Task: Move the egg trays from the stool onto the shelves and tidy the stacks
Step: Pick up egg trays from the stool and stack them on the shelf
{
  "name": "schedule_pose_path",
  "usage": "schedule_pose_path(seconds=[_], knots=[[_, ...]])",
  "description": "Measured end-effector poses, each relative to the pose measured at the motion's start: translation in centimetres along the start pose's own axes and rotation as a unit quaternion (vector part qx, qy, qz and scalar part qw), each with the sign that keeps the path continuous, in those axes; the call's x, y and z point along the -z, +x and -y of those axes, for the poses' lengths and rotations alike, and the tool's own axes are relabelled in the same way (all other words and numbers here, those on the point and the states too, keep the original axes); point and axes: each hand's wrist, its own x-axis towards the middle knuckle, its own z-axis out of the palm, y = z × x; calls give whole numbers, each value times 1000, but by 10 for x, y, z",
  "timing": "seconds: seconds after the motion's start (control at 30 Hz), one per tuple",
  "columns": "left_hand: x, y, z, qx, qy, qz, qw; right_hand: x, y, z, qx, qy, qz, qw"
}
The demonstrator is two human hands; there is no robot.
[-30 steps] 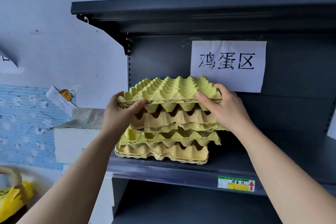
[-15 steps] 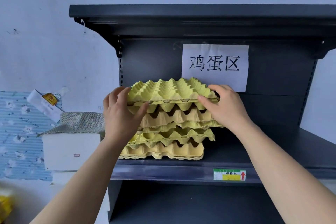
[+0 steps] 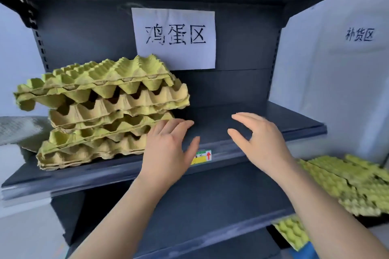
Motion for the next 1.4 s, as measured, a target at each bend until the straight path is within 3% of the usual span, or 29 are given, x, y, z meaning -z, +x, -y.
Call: schedule_pose_path(seconds=[0.33, 0.73, 1.4], knots=[[-163, -20, -167, -25, -133, 139, 981, 66, -97, -196, -121, -81, 43, 988], [-364, -38, -327, -3, -182, 325, 928, 125, -153, -413, -265, -113, 101, 952], [-685, 74, -495, 38, -213, 446, 869, 166, -97, -761, -457, -130, 134, 870]])
